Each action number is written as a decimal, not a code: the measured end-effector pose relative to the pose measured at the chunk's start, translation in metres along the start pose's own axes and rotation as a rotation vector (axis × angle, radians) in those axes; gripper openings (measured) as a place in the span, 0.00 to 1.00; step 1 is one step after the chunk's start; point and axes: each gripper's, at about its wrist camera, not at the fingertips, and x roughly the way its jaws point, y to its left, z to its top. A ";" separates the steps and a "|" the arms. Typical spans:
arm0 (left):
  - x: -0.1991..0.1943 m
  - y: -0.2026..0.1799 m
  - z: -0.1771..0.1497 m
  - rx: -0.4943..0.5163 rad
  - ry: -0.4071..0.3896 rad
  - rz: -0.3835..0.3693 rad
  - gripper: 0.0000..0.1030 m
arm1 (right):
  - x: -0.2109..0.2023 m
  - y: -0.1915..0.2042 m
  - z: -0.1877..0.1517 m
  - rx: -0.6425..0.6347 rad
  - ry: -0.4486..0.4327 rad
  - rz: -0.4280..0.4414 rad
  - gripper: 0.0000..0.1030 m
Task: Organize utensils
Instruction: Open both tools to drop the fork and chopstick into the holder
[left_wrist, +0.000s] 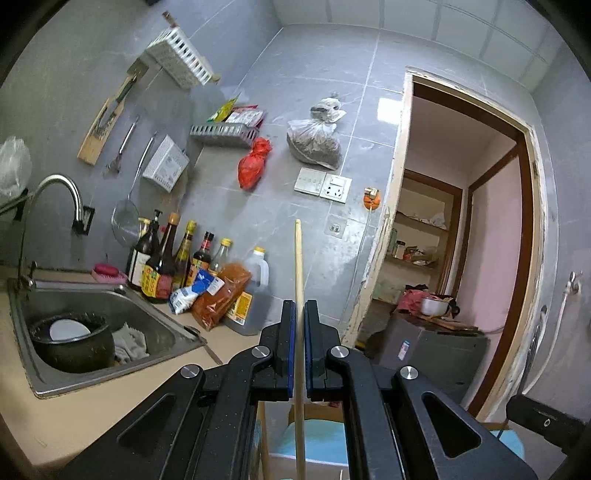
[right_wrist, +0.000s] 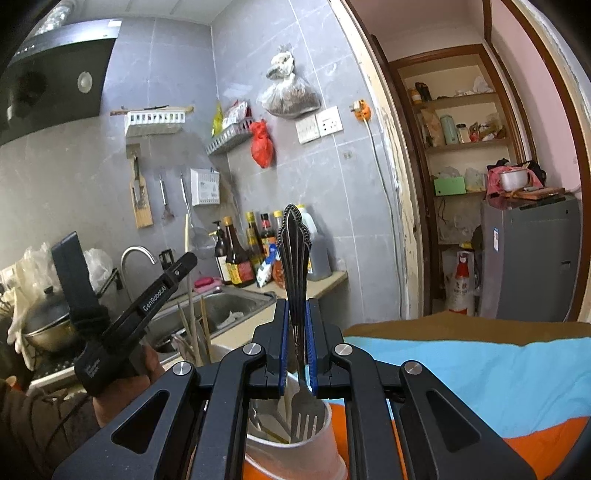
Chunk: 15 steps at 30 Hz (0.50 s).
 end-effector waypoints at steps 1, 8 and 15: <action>-0.002 -0.002 -0.003 0.006 -0.005 -0.001 0.02 | 0.001 0.000 -0.002 0.000 0.002 0.000 0.07; -0.012 -0.011 -0.018 0.060 0.014 -0.008 0.02 | 0.001 0.000 -0.012 0.004 0.031 -0.002 0.07; -0.020 -0.010 -0.019 0.034 0.163 -0.039 0.13 | -0.005 -0.003 -0.017 0.037 0.060 0.002 0.14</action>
